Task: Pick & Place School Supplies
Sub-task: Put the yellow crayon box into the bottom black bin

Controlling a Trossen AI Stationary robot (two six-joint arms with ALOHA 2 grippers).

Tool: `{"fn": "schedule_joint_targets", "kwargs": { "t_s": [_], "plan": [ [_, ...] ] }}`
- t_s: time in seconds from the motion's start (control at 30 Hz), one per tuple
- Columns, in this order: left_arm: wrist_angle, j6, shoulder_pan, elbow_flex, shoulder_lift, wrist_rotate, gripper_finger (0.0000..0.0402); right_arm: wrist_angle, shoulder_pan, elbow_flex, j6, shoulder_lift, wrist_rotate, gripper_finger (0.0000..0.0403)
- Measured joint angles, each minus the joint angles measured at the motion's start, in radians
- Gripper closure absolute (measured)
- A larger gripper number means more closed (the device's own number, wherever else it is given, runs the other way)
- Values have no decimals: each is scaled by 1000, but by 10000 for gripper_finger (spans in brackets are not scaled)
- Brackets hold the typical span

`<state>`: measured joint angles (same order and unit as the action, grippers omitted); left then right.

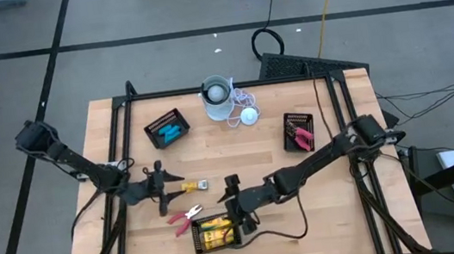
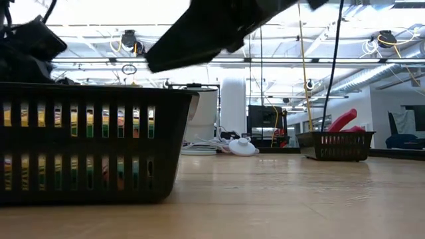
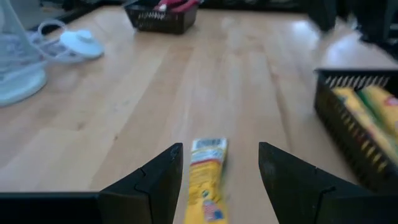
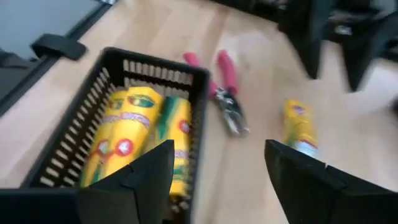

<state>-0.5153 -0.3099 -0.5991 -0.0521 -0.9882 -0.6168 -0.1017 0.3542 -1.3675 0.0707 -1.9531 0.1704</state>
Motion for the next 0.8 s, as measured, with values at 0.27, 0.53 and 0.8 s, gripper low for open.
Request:
{"fn": "schedule_joint_targets", "kwargs": {
  "t_s": [0.27, 0.53, 0.8],
  "plan": [
    [182, -66, 130, -50, 0, 192, 176, 144, 3, 0, 18, 63, 69, 161],
    [480, -25, 212, -220, -31, 319, 137, 236, 4, 0, -10, 62, 69, 161],
    [496, -12, 284, -274, -231, 418, 135, 255, 8, 0, -13, 62, 69, 161]
  ]
}}
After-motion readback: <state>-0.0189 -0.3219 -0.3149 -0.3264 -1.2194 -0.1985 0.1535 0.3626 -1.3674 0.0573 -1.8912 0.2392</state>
